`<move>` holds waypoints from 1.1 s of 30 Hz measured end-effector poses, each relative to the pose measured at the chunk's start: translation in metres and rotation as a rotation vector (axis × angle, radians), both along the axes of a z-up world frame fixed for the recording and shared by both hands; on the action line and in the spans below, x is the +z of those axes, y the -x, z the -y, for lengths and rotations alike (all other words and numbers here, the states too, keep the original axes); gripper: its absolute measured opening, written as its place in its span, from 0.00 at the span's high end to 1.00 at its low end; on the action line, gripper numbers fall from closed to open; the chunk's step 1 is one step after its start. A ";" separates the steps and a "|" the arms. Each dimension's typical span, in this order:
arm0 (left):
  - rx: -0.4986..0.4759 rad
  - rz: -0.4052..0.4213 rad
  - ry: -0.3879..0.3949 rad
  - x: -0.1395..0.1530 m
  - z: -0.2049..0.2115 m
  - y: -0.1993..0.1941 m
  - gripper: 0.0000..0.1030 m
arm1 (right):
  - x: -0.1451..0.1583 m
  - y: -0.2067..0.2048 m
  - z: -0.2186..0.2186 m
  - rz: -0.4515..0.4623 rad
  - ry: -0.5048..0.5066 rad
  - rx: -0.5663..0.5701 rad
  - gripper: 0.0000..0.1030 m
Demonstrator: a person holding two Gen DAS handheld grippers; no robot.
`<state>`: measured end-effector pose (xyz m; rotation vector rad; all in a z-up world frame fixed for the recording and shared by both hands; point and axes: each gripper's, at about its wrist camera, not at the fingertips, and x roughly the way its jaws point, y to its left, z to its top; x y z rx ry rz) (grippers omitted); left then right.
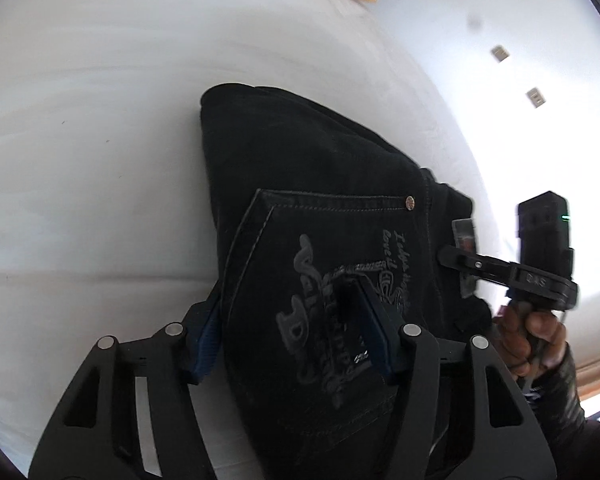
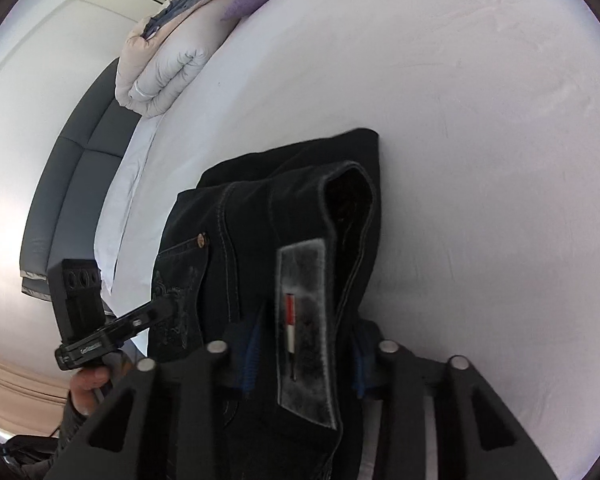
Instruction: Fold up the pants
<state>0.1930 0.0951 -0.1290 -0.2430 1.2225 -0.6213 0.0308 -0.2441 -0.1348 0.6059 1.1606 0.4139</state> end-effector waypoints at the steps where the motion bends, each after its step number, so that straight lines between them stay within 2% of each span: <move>1: -0.002 0.001 -0.007 0.002 0.003 -0.001 0.57 | 0.002 0.002 -0.001 0.012 0.018 0.005 0.74; 4: 0.000 0.013 0.007 0.010 0.007 -0.001 0.74 | 0.017 0.004 -0.006 0.066 0.061 0.019 0.81; 6: -0.003 0.043 0.003 0.021 0.009 0.005 0.79 | 0.032 0.004 -0.009 0.112 0.085 0.030 0.82; 11: 0.011 0.131 0.036 0.055 0.014 0.010 0.81 | 0.063 -0.005 -0.002 0.202 0.099 0.027 0.83; 16: -0.021 0.173 0.042 0.068 0.021 -0.008 0.81 | 0.079 -0.037 0.024 0.236 0.102 -0.004 0.83; 20: -0.023 0.127 0.056 0.041 0.025 -0.030 0.81 | 0.064 -0.067 0.047 0.214 0.075 -0.032 0.83; 23: -0.021 0.092 0.012 0.009 0.030 -0.030 0.81 | 0.040 -0.086 0.056 0.168 0.069 -0.044 0.83; 25: -0.007 0.069 0.010 -0.004 0.033 -0.033 0.79 | 0.024 -0.095 0.059 0.139 0.076 -0.048 0.83; 27: -0.001 0.066 0.019 -0.009 0.029 -0.031 0.75 | 0.012 -0.098 0.064 0.131 0.065 -0.054 0.80; 29: 0.003 0.072 0.001 -0.010 0.026 -0.027 0.66 | 0.005 -0.099 0.067 0.125 0.059 -0.059 0.71; 30: 0.006 0.077 -0.016 -0.011 0.027 -0.027 0.58 | 0.000 -0.096 0.070 0.123 0.069 -0.066 0.65; 33: 0.012 0.108 -0.038 -0.006 0.029 -0.020 0.56 | -0.002 -0.088 0.072 0.144 0.066 -0.078 0.57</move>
